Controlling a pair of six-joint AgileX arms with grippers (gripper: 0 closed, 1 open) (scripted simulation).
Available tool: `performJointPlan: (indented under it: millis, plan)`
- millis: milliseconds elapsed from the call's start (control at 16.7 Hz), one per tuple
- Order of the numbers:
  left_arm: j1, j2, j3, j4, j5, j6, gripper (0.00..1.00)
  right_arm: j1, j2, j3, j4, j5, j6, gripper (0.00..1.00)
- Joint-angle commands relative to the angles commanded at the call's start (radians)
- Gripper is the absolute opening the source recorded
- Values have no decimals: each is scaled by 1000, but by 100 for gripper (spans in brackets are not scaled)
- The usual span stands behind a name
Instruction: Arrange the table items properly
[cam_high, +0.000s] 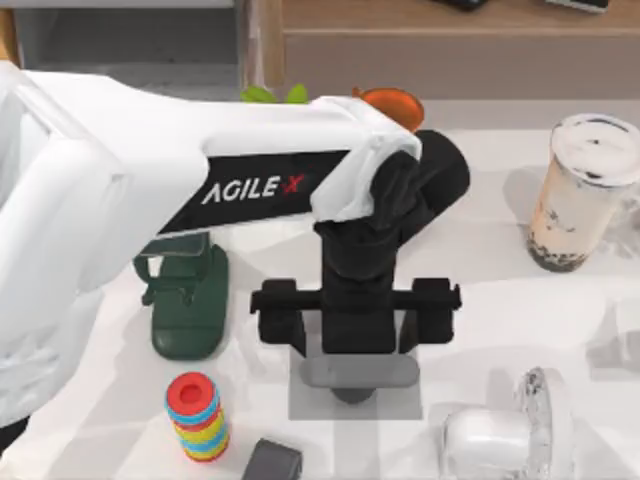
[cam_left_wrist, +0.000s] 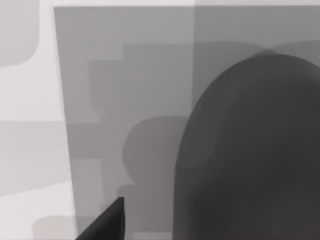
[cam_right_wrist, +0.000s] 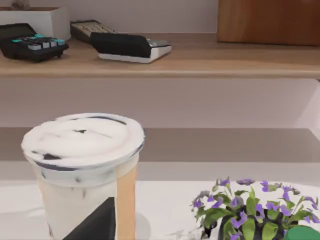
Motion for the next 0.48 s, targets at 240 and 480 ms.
performJointPlan:
  millis: [240,480]
  plan:
    - [2,-1,0,0,0,0,100,0,0,0,0,0,0,100]
    - [12,-23,13,9,0,51,100,0,0,0,0,0,0,100]
